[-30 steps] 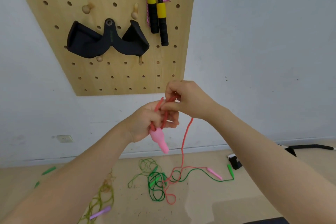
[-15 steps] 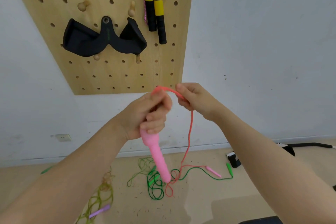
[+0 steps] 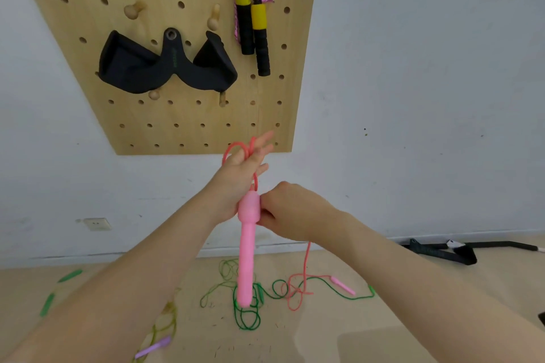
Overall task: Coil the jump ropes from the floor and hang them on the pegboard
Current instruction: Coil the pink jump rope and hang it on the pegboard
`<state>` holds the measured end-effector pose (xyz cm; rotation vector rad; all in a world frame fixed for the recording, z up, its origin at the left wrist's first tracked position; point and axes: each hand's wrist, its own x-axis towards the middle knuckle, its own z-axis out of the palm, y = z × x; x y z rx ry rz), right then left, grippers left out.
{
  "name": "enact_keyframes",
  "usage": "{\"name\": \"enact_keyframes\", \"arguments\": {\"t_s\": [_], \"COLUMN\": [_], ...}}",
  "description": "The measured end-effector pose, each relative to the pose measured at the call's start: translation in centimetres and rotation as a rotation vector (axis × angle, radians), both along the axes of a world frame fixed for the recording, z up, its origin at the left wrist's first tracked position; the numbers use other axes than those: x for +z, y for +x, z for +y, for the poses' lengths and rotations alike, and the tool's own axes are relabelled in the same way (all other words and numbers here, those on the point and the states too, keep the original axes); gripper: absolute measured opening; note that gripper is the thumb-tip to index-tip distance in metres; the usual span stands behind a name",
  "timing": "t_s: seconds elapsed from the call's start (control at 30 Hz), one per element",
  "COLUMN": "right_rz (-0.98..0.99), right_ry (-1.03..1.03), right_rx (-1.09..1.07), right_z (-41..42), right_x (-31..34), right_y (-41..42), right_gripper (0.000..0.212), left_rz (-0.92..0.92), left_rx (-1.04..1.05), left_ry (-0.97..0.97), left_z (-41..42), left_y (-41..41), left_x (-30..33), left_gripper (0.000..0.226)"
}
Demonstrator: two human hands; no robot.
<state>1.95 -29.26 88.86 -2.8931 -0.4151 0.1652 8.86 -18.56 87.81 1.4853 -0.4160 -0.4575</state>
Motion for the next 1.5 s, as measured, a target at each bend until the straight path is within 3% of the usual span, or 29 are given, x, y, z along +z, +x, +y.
{"name": "enact_keyframes", "arguments": {"t_s": [0.13, 0.27, 0.33, 0.43, 0.5, 0.57, 0.67, 0.73, 0.8, 0.87, 1.0, 1.1, 1.2, 1.27, 1.37, 1.5], "right_rz": [0.015, -0.055, -0.108, -0.150, -0.102, -0.086, 0.018, 0.165, 0.206, 0.229, 0.453, 0.445, 0.252, 0.118, 0.001, -0.137], "right_ry": [0.078, 0.211, 0.290, 0.525, 0.783, 0.945, 1.169, 1.313, 1.196, 0.928, 0.299, -0.037, -0.266, -0.274, -0.161, 0.038], "right_rx": [0.137, 0.124, 0.089, 0.022, -0.042, -0.088, -0.097, -0.122, -0.245, -0.317, -0.219, -0.041, 0.086, 0.088, 0.010, -0.118], "right_z": [-1.9, -3.3, -4.0, -5.1, -5.7, -5.9, -5.4, -5.1, -5.0, -4.9, -3.1, -1.3, -0.5, -0.8, -2.1, -4.7], "right_x": [2.7, 3.6, 3.4, 3.0, 2.6, 2.0, 0.5, -1.3, -3.3, -4.8, -3.0, -0.4, 2.1, 3.7, 5.7, 6.3], "right_y": [-0.6, 0.5, 1.1, 1.8, 2.3, 2.8, 3.8, 4.1, 3.8, 3.3, 2.0, 1.2, 0.5, 0.3, 0.0, 0.4], "right_gripper": [0.018, 0.014, 0.012, 0.008, 0.022, 0.025, 0.032, 0.047, 0.047, 0.047, 0.036, 0.026, 0.023, 0.013, 0.018, 0.017], "left_rz": [0.043, 0.214, 0.283, 0.414, 0.485, 0.559, 0.624, 0.525, 0.485, 0.408, 0.078, 0.066, -0.060, -0.129, -0.188, -0.157], "left_rx": [-0.059, -0.183, -0.253, -0.388, -0.495, -0.610, -0.948, -0.924, -0.880, -0.794, -0.132, -0.044, 0.014, 0.018, -0.021, -0.206], "left_ry": [0.175, 0.107, 0.074, 0.006, -0.025, -0.144, -0.507, -0.626, -0.722, -0.749, -0.311, -0.161, 0.089, 0.236, 0.393, 0.435], "left_z": [0.6, 0.2, 0.1, 0.3, 0.5, 0.5, 0.2, 0.4, 0.7, 0.6, 0.3, -0.5, -1.3, -1.6, -0.9, 1.5], "left_y": [0.6, -0.3, -0.6, -0.7, -0.8, -0.7, -0.8, -0.8, -0.3, -0.1, 1.4, 1.8, 2.1, 2.2, 2.4, 2.0], "left_x": [-1.6, -0.9, -0.4, 0.3, 1.0, 1.4, 1.7, 2.4, 3.5, 4.3, 3.5, 2.0, 1.1, 0.6, 0.0, -0.3], "left_gripper": [0.028, 0.015, 0.020, 0.038, 0.048, 0.050, 0.039, 0.035, 0.034, 0.037, 0.030, 0.027, 0.034, 0.037, 0.037, 0.034]}}
